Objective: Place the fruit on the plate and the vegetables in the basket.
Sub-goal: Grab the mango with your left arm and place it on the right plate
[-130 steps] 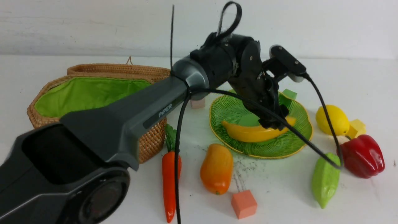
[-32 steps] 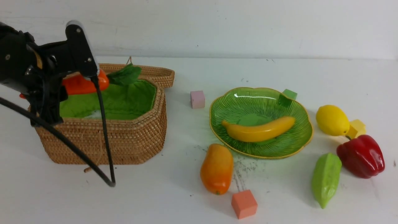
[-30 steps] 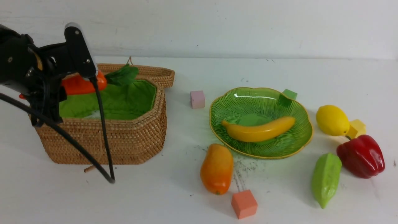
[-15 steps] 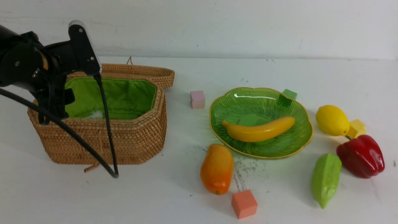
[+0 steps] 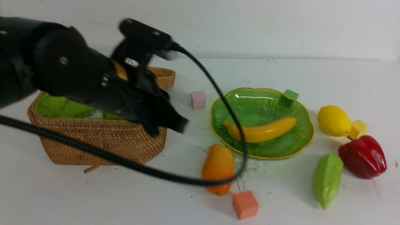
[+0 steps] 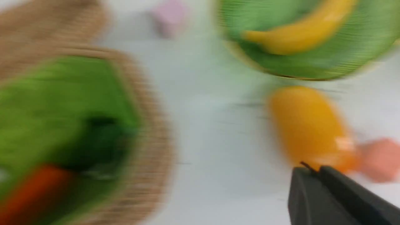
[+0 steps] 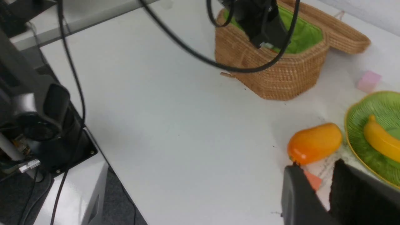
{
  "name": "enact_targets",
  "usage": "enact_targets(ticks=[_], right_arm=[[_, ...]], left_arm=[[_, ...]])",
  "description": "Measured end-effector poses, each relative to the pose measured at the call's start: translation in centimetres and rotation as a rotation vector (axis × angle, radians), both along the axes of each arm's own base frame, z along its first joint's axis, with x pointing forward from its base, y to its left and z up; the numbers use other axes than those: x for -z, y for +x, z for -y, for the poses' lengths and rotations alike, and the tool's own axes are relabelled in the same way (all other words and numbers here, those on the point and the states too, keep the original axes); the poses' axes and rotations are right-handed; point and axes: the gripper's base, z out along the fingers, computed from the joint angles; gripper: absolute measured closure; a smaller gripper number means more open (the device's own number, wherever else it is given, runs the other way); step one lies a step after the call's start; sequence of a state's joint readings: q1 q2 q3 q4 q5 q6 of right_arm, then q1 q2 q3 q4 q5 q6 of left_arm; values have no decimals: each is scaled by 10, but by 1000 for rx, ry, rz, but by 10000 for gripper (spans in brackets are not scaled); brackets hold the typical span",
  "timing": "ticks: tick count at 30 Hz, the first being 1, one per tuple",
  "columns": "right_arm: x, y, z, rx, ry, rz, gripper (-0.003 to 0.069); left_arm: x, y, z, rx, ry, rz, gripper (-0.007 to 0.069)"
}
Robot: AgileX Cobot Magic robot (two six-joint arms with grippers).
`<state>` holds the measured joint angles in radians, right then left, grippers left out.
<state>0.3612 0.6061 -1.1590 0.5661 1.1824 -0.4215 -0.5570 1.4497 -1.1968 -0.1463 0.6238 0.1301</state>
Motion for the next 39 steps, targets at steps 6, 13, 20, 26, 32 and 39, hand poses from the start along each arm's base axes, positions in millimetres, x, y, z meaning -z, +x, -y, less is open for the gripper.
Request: enact_targets(ticks=[6, 13, 20, 26, 32, 39], right_arm=[[9, -1, 13, 177, -32, -117, 479], [11, -7, 19, 212, -48, -126, 479], [11, -7, 19, 212, -48, -126, 479], [11, -7, 19, 210, -50, -123, 479], [11, -7, 19, 209, -51, -122, 479], [11, -7, 19, 209, -51, -122, 479]], left_arm=[[31, -11, 55, 62, 34, -184, 566], [75, 25, 86, 32, 94, -254, 114], [108, 53, 103, 0, 113, -201, -38], [137, 68, 105, -71, 182, -179, -34], [158, 72, 106, -94, 215, -212, -8], [157, 68, 100, -116, 264, -258, 47]])
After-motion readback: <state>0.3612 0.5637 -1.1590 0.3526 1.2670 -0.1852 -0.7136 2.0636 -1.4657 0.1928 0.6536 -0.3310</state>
